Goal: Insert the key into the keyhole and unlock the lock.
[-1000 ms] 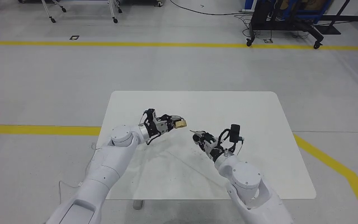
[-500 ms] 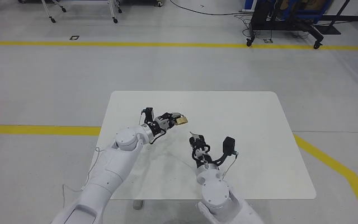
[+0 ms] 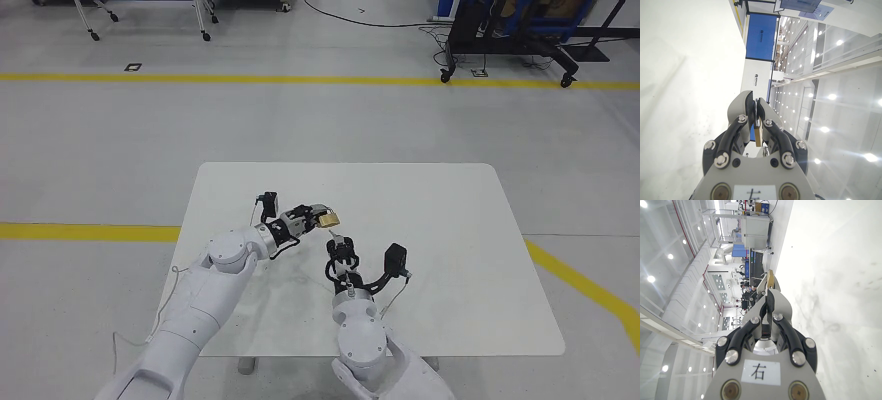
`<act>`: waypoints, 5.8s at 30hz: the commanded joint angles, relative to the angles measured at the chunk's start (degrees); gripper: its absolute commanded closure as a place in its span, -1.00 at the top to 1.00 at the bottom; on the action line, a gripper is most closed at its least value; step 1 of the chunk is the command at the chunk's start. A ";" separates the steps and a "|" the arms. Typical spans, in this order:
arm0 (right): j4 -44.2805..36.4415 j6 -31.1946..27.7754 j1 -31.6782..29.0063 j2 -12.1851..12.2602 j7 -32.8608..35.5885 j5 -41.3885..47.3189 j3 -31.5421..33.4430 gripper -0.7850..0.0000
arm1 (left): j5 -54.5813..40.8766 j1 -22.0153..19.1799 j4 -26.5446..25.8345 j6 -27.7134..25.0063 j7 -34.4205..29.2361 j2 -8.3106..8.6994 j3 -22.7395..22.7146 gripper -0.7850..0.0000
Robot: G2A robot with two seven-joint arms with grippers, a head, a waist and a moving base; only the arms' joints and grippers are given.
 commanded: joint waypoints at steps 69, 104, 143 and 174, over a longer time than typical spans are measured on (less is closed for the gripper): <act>-1.72 -8.60 -7.33 -1.73 18.58 -32.27 8.99 -1.00 | -0.50 2.94 -3.39 0.32 -6.08 0.78 -4.18 -1.00; 13.67 -16.24 -2.79 -2.76 4.44 -49.78 5.82 -1.00 | -0.81 11.81 -16.60 7.97 1.05 2.56 -8.95 -1.00; 13.20 -20.01 -5.67 -3.52 11.03 -46.98 7.97 -1.00 | -3.55 11.57 -14.31 2.69 -0.33 2.72 -8.78 -1.00; 6.92 -20.66 -9.01 -2.57 24.81 -33.60 10.81 -1.00 | 6.69 9.25 -9.59 -9.84 5.01 1.62 -4.49 -1.00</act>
